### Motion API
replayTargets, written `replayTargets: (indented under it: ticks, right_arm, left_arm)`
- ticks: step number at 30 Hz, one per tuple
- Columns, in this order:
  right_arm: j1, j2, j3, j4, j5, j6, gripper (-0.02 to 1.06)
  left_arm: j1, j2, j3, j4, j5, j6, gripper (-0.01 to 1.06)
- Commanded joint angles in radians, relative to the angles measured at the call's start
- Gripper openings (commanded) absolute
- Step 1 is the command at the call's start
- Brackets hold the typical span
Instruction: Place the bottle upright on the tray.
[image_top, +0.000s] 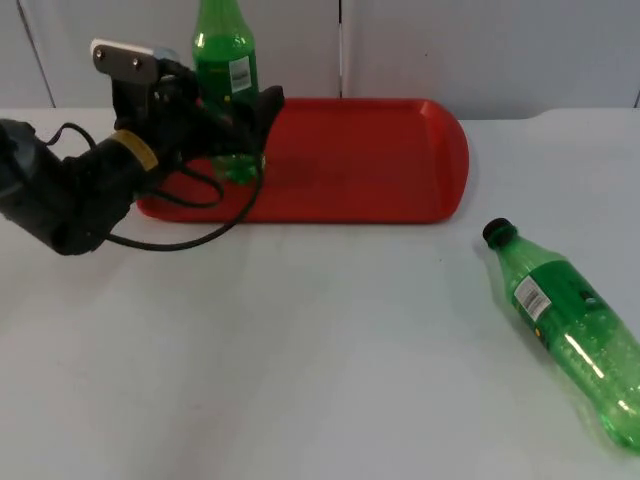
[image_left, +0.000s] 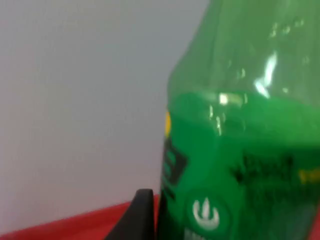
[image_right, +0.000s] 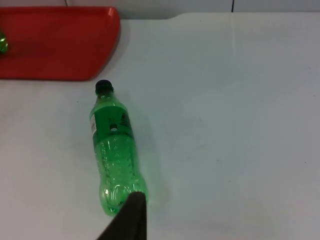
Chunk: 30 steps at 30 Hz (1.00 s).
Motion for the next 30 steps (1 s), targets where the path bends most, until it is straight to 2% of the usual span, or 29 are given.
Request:
replayTargets:
  ticks: [1, 11, 14, 16, 21, 25, 30]
  right_arm:
    - [0.0, -0.003, 0.001, 0.002, -0.007, -0.001, 1.05]
    - [0.0, -0.003, 0.001, 0.002, -0.007, -0.001, 1.05]
    - [0.0, -0.003, 0.001, 0.002, -0.007, -0.001, 1.05]
    - [0.0, -0.003, 0.001, 0.002, -0.007, -0.001, 1.05]
    - [0.0, -0.003, 0.001, 0.002, -0.007, -0.001, 1.05]
    - [0.0, -0.003, 0.001, 0.002, -0.007, -0.001, 1.05]
    - [0.0, -0.003, 0.001, 0.002, -0.007, -0.001, 1.05]
  left_arm:
    - [0.009, -0.017, 0.021, 0.02, -0.036, -0.01, 1.05]
    - [0.034, -0.072, 0.171, 0.024, -0.043, 0.012, 1.05]
    - [0.034, -0.121, 0.257, 0.002, -0.043, 0.092, 1.05]
    - [0.034, -0.137, 0.282, 0.002, -0.043, 0.094, 1.05]
    - [0.034, -0.215, 0.391, 0.03, -0.043, 0.096, 1.05]
    - [0.034, -0.327, 0.512, 0.032, -0.043, 0.165, 1.05]
    - [0.034, -0.456, 0.616, 0.035, -0.043, 0.177, 1.05]
